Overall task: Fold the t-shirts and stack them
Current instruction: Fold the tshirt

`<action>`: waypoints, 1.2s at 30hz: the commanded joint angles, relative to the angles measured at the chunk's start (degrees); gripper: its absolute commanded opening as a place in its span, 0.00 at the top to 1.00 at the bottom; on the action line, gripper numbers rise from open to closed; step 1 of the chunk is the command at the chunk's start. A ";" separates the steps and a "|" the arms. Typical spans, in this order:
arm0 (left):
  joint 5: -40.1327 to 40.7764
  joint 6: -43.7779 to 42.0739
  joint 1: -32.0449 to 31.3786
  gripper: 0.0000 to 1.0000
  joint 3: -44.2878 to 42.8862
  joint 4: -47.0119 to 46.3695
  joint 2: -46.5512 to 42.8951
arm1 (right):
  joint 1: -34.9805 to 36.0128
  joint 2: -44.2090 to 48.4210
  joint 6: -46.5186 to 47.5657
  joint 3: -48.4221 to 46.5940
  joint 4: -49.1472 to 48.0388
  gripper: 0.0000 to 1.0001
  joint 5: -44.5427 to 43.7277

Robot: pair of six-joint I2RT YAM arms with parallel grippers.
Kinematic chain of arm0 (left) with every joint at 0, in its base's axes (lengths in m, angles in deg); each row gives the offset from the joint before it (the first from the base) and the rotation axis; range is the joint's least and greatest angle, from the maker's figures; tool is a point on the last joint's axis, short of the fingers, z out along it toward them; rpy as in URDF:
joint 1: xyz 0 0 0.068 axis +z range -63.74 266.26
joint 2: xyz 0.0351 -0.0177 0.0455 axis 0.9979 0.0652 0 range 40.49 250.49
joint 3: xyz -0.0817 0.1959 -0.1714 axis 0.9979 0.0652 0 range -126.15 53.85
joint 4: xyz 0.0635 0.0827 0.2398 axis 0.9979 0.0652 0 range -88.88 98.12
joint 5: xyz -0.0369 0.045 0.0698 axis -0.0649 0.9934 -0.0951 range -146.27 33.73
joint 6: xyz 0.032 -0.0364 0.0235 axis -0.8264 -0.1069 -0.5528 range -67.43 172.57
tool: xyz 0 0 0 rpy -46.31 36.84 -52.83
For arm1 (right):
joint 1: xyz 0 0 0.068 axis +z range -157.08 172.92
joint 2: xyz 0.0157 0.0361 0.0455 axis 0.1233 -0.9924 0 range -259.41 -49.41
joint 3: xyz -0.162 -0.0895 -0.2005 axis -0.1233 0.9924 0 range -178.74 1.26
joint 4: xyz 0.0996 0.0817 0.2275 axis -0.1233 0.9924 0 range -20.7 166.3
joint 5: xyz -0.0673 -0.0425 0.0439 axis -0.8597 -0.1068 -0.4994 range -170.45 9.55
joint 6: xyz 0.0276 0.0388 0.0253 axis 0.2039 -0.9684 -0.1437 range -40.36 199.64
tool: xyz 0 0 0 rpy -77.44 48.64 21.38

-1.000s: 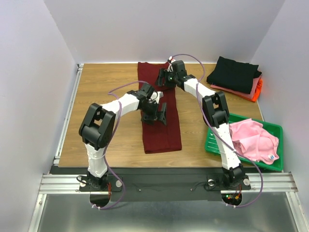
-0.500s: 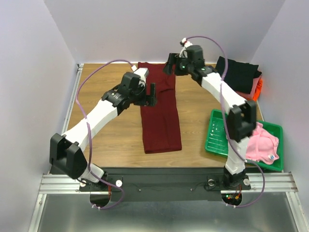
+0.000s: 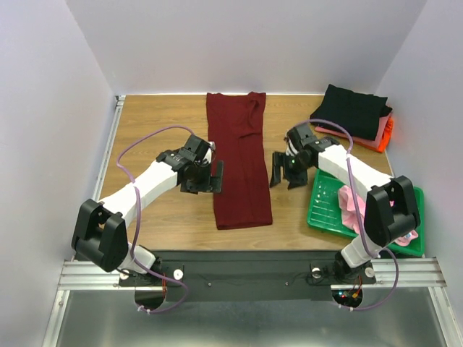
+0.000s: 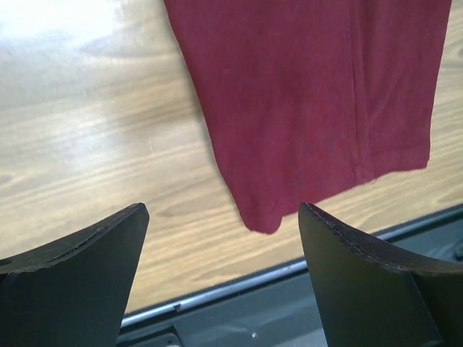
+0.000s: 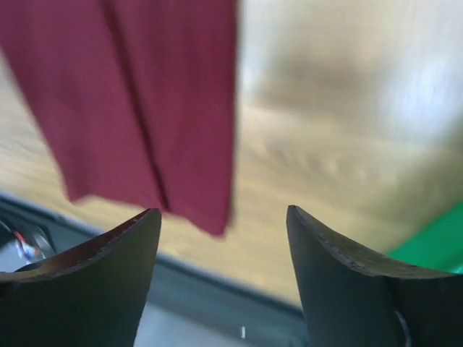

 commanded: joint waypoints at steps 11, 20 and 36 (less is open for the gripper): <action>-6.11 0.52 -0.20 0.06 0.19 4.44 2.68 | 4.90 3.66 -4.04 10.73 2.84 0.32 7.18; -8.92 1.57 -0.20 0.09 3.09 3.39 4.00 | 8.50 0.58 -6.68 12.68 -2.87 0.33 8.24; -9.98 3.95 -0.20 0.11 5.12 1.37 4.79 | 12.11 -5.05 -9.49 13.20 -7.62 0.50 5.69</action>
